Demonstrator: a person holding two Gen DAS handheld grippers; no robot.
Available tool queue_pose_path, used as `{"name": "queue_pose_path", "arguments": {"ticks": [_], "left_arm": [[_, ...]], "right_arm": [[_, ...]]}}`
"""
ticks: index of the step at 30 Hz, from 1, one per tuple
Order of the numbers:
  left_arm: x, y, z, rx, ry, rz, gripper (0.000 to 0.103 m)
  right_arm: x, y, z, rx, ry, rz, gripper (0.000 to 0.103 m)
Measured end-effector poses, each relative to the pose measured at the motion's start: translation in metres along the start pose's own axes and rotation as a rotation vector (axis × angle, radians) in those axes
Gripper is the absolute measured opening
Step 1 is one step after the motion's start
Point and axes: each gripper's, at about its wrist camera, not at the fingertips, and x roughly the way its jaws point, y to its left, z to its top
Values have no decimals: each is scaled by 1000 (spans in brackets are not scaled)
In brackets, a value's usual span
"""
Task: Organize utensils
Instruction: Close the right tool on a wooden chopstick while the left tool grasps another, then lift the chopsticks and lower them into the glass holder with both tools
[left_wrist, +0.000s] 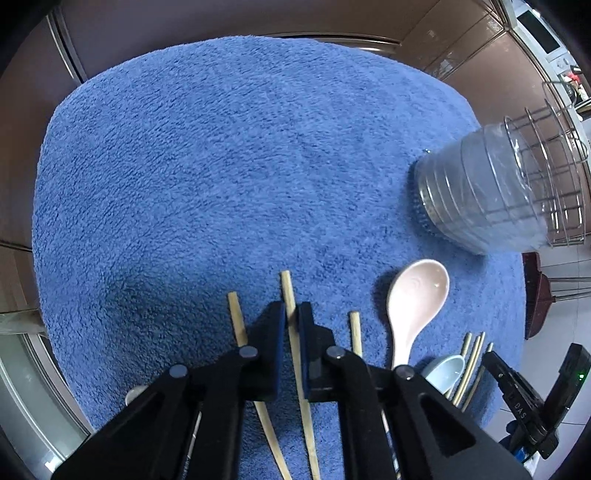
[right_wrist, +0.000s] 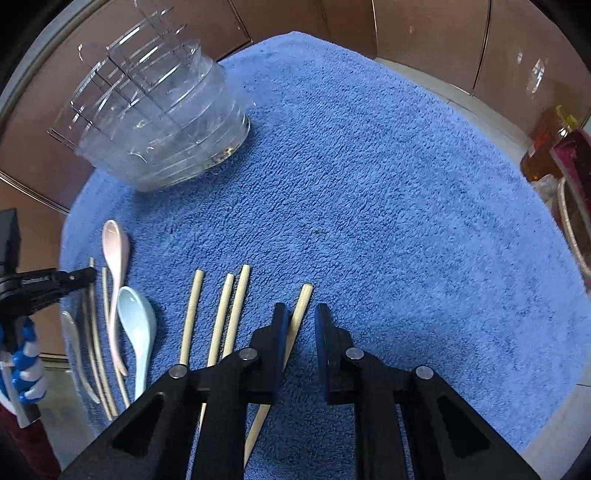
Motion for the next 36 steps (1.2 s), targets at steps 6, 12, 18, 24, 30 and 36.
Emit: {"name": "queue_pose_path", "arguments": {"ticks": [6,12,18,24,30,36], "left_arm": [[2,-8,-2,-41,-4,-6,5],[-21,-15,-22,-8,-60,-37,5],[-72,-20,-50,46,-182,-73,5],[-128,-22,-84,100,-313,-114,5],[-185,-20,-118,145,-455,-165,5],[-228,-22,-145,174,-566,-164,5]], "right_arm": [[0,8,0,1,-6,-28,9],[-31,1,-16,-6,-68,9,8],[-91,3,-39,-21,-209,71,7],[-148,6,-69,-58,-343,102,6],[-195,20,-96,-98,-457,119,6],[-233,33,-120,-123,-561,145,5]]}}
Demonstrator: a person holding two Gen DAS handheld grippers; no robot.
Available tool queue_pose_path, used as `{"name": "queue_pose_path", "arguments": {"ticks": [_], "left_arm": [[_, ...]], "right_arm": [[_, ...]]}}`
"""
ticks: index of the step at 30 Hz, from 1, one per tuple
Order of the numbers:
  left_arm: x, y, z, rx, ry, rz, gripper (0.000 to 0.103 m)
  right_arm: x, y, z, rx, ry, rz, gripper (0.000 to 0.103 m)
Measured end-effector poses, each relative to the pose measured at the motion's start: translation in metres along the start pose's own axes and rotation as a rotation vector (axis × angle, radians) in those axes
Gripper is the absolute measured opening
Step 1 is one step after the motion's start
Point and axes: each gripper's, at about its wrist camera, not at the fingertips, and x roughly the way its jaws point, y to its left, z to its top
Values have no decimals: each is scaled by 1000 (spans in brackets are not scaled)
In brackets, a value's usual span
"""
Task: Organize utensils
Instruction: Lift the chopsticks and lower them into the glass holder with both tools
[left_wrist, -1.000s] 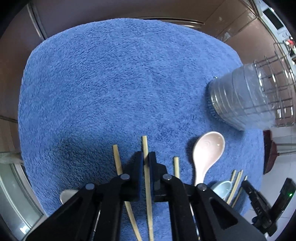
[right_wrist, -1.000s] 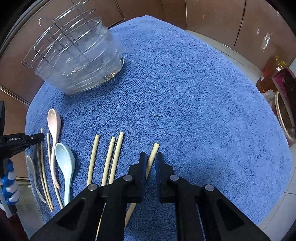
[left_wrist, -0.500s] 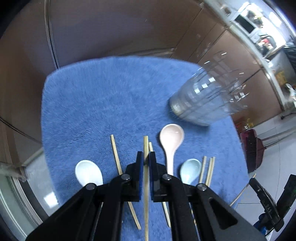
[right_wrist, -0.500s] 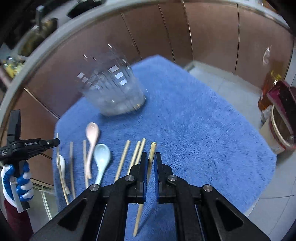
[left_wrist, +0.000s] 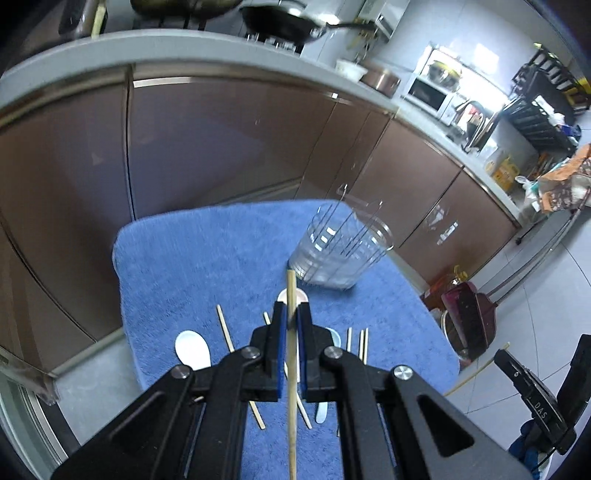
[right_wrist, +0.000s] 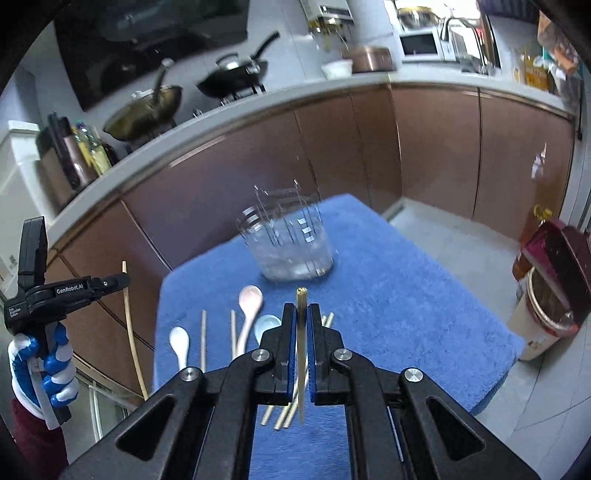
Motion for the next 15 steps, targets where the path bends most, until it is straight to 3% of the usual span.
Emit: {"name": "queue_pose_path", "arguments": {"ticks": [15], "left_arm": [[-68,-34,2,57,-195,-14,5]], "right_arm": [[-58,36,4,-54,-161,50,5]]}}
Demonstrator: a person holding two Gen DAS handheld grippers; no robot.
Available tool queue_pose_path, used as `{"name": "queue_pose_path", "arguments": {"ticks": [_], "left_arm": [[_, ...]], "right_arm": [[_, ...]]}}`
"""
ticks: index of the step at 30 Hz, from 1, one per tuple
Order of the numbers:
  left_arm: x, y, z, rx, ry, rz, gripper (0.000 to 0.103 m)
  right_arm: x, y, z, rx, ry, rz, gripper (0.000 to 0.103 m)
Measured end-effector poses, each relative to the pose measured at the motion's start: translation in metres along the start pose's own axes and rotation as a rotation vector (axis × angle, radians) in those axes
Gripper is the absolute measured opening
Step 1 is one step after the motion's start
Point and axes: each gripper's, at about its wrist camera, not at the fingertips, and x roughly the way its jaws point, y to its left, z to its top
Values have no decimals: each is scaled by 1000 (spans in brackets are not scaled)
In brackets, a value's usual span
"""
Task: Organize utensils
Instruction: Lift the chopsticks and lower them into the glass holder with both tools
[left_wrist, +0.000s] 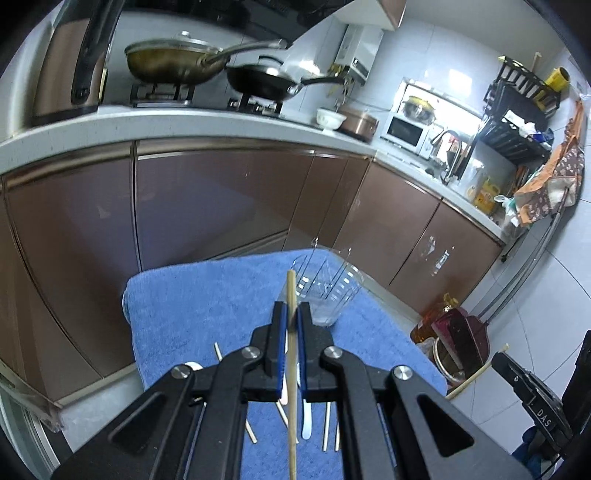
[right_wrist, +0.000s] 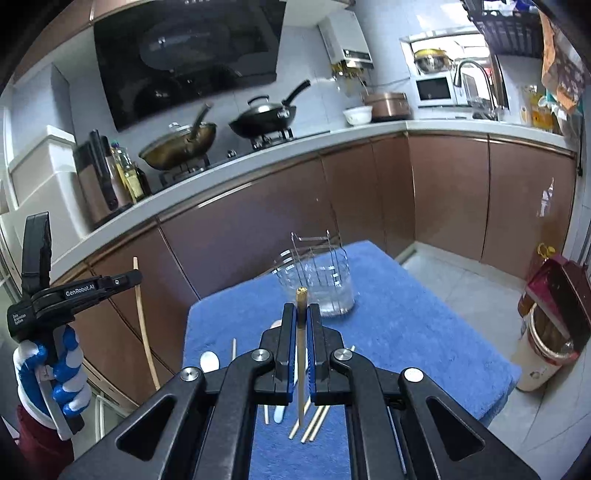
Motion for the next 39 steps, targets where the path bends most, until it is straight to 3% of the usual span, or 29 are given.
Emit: {"name": "queue_pose_path", "arguments": {"ticks": [11,25,34,39], "left_arm": [[-14,-28,12,36,-108,-31,5],[-2,-55,43,61,-246,-67,5],[24,-55,96,32,-410,-112,5],[58,-55,119,36,-452,-102,5]], "right_arm": [[-13,-2,13,-3,-74,30,5],[-3,-12,42,-10,-151,58,6],[30,-27,92,-5,-233,71,6],[67,-29,121,-10,-255,89,6]]}}
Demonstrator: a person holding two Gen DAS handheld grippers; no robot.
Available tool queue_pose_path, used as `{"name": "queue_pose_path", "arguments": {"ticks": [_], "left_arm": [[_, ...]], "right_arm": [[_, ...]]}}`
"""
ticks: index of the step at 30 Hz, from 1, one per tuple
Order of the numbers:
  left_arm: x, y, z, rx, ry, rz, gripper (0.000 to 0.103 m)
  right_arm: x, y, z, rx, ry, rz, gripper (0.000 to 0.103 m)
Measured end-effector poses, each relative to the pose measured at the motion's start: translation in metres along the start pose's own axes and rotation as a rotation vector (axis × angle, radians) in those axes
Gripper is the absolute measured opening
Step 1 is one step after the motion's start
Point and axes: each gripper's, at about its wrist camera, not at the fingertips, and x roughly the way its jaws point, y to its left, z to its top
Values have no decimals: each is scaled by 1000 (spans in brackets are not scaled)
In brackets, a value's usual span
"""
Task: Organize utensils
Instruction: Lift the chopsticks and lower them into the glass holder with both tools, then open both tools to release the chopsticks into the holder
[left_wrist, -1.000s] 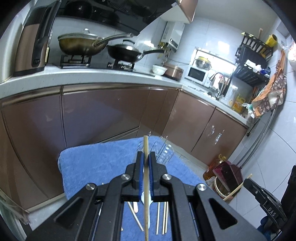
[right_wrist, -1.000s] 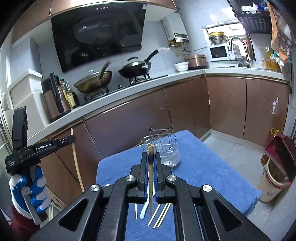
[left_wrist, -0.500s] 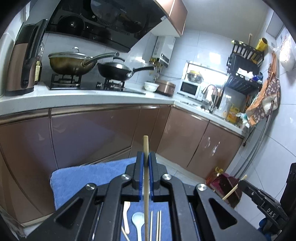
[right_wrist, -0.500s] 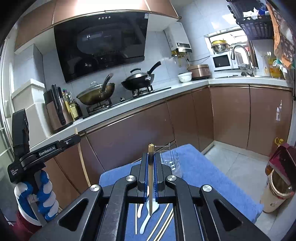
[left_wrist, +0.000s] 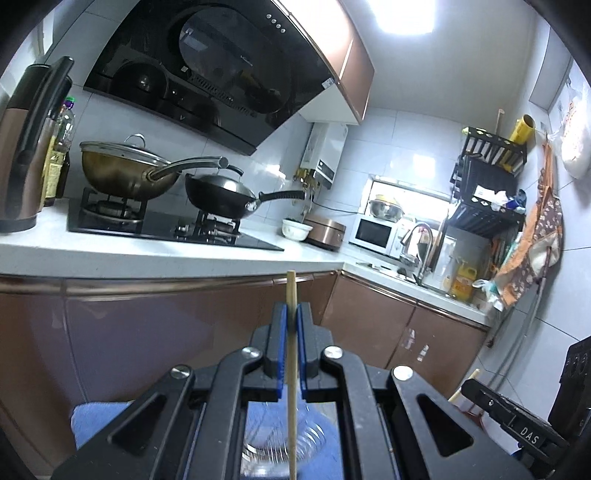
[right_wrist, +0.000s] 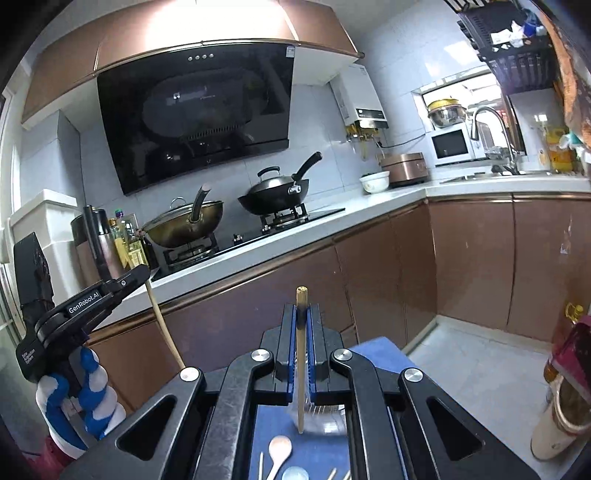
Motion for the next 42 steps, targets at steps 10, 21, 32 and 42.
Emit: {"name": "queue_pose_path", "arguments": {"ticks": [10,21,32,42], "left_arm": [[102,10,-43,-2,42,45,5],[174,16,-127,0,68,162,5],[182,30,-163,-13,144,165,20],[109,19,-103,35,54,179,43]], "right_arm": [[90,-7,-8,-54,22,-37,5],[154,-29,-63,-67,94,-94,5],[169,-39,-104,-43,185,-112,24],[105,-10,-57,-62,82,-119,34]]}}
